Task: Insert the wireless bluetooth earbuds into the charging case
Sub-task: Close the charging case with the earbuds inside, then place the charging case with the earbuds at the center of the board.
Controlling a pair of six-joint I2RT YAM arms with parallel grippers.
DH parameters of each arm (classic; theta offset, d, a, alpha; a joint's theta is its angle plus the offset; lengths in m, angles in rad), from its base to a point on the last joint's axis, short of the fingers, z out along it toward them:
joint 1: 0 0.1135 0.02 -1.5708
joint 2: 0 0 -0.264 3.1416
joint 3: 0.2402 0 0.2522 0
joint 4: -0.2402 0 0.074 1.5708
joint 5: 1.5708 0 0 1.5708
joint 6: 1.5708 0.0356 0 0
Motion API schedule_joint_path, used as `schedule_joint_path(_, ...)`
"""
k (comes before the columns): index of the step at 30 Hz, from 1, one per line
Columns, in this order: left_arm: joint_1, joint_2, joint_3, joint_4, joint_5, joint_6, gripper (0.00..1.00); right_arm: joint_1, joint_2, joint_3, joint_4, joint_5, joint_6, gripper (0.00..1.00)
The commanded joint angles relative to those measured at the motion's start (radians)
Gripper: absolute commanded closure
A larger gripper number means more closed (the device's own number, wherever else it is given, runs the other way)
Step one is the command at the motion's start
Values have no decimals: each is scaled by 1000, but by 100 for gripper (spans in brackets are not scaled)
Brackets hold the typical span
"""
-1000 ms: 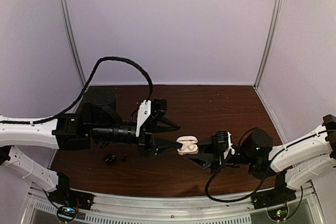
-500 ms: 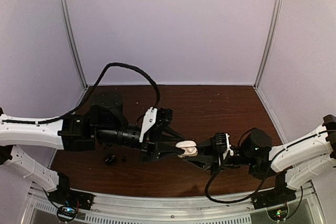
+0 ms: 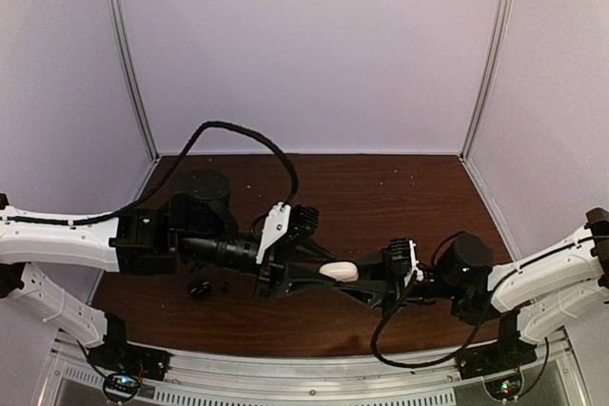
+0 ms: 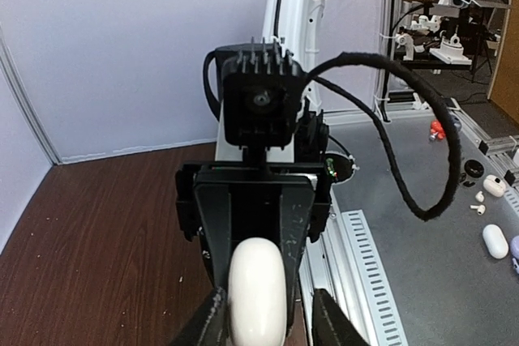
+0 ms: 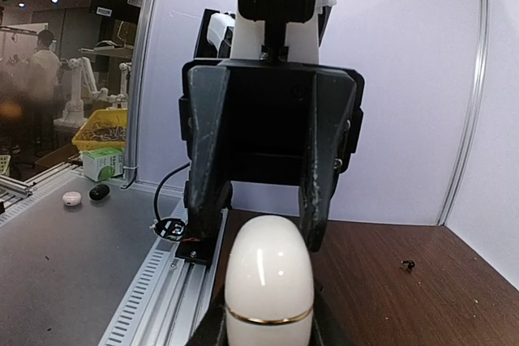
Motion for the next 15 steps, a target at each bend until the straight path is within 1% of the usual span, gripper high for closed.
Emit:
schedule_joint_path(1, -8, -18, 16, 19, -45, 31, 60, 0, -18, 20, 24, 47, 50, 100)
schedule_joint_path(5, -7, -51, -2, 40, -168, 9, 43, -13, -28, 31, -24, 94, 109, 100)
schedule_joint_path(7, -6, -62, -9, 47, -255, -13, 32, -25, -34, 41, -65, 111, 136, 100)
schedule_joint_path(10, 5, -70, -11, 51, -353, -43, 18, -61, -43, 59, -137, 119, 192, 100)
schedule_joint_path(12, 22, -78, -19, 65, -403, -93, 5, -96, -47, 65, -171, 126, 244, 100)
schedule_joint_path(13, 35, -85, -27, 77, -419, -113, 3, -113, -47, 68, -189, 136, 272, 100)
schedule_joint_path(15, 78, -98, -46, 101, -423, -162, 2, -158, -39, 80, -238, 147, 302, 100)
